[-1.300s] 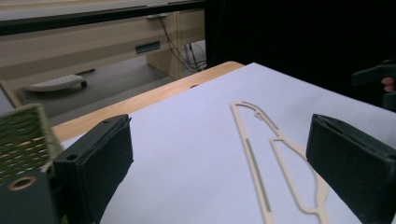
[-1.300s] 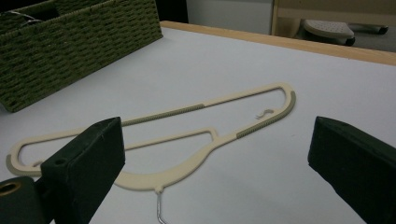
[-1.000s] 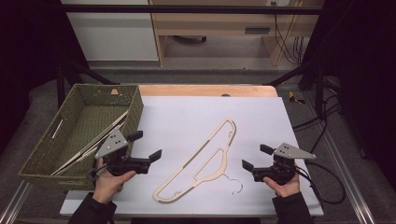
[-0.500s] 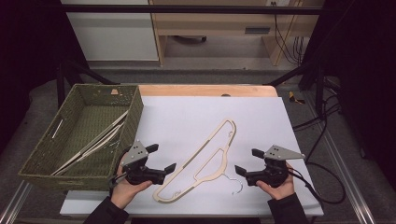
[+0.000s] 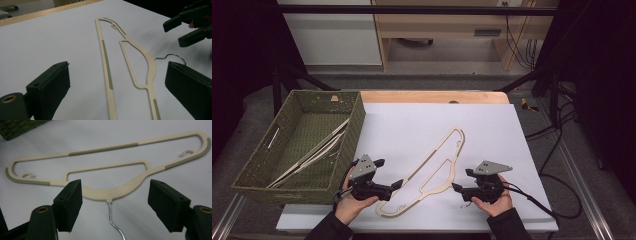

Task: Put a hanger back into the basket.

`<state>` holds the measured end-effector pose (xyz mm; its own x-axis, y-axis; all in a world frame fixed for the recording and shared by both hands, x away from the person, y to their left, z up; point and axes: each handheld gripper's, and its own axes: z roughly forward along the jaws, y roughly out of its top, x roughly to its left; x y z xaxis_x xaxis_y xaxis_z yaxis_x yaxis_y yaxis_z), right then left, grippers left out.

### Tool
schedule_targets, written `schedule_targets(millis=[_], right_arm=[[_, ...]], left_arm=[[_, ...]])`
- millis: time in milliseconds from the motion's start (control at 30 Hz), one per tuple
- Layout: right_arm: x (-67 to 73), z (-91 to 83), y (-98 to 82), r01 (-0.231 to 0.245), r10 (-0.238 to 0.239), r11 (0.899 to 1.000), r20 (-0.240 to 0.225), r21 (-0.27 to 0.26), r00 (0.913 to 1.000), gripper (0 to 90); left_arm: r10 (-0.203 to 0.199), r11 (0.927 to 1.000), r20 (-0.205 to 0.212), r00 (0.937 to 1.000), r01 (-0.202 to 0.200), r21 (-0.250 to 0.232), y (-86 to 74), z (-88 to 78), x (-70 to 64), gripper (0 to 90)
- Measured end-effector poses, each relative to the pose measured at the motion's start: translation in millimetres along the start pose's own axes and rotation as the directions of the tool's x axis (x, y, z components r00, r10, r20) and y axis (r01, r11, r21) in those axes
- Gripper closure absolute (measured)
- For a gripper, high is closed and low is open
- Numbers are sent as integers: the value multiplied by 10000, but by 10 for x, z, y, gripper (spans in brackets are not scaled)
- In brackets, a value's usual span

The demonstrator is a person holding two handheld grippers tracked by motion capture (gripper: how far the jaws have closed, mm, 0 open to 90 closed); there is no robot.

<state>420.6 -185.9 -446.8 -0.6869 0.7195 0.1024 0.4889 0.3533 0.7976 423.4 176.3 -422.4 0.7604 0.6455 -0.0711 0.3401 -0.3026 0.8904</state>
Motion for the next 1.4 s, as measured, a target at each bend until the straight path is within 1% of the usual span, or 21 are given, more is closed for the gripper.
schedule_targets(millis=[167,200,233,300,400,533,567,600,633,667,733,767,800,833,900,1067,1133,1200,1333,1367,1400], right_arm=[[15,123,-55,49,-48,9977,-14,674,10000,371],[6,156,-71,217,-223,9967,73,778,9997,380],[15,174,-82,168,-181,9955,135,934,9997,398],[14,209,-101,301,-319,9937,152,1075,9994,440],[24,255,-121,252,-272,9915,143,1279,9995,511],[17,295,-147,414,-454,9866,221,1576,9987,557],[21,304,-151,413,-453,9861,212,1612,9987,574],[11,314,-159,621,-687,9844,346,1646,9970,589],[22,307,-154,483,-539,9854,303,1631,9981,611],[23,306,-155,475,-540,9850,348,1661,9979,632],[28,303,-160,738,-801,9831,311,1677,9963,683],[40,300,-160,659,-722,9832,311,1701,9969,703],[45,293,-161,660,-704,9827,196,1732,9973,730],[44,291,-161,713,-766,9815,231,1776,9968,750],[48,286,-161,669,-721,9804,215,1855,9972,778],[56,289,-156,582,-642,9792,248,1944,9976,826],[45,292,-154,727,-786,9780,223,1955,9967,851],[43,294,-152,652,-695,9782,146,1972,9975,884],[38,295,-143,456,-480,9786,72,2005,9988,889],[20,293,-144,616,-623,9777,-28,2007,9981,890],[19,295,-141,542,-540,9786,-62,1985,9985,890]], left_arm=[[41,10000,8,10000,-41,-26,-4,5,-6,58],[38,10000,30,10000,-38,-35,-6,6,-9,58],[42,10000,61,10000,-41,-37,-8,8,-13,58],[110,9999,75,9999,-110,-31,-13,13,-22,58],[148,9999,78,9999,-148,48,-21,20,-28,57],[158,9998,75,9998,-159,73,-26,26,-34,57],[153,9998,70,9999,-153,86,-28,29,-36,57],[171,9998,68,9998,-172,97,-29,32,-37,58],[187,9998,67,9998,-188,104,-31,36,-39,58],[204,9997,56,9998,-205,114,-32,38,-42,58],[198,9997,60,9998,-199,138,-34,42,-45,58],[201,9997,57,9998,-202,145,-36,42,-46,58],[202,9997,49,9998,-203,152,-37,43,-46,58],[205,9997,53,9998,-206,166,-37,45,-47,59],[212,9996,42,9998,-213,184,-39,52,-51,60],[280,9993,99,9996,-283,252,-42,82,-71,61],[303,9991,126,9995,-306,298,-42,97,-85,61],[373,9986,177,9991,-379,367,-41,113,-98,62],[419,9982,282,9987,-430,417,-33,150,-131,64],[459,9978,327,9984,-474,455,-28,164,-140,66],[480,9976,368,9982,-497,472,-24,185,-154,68]])
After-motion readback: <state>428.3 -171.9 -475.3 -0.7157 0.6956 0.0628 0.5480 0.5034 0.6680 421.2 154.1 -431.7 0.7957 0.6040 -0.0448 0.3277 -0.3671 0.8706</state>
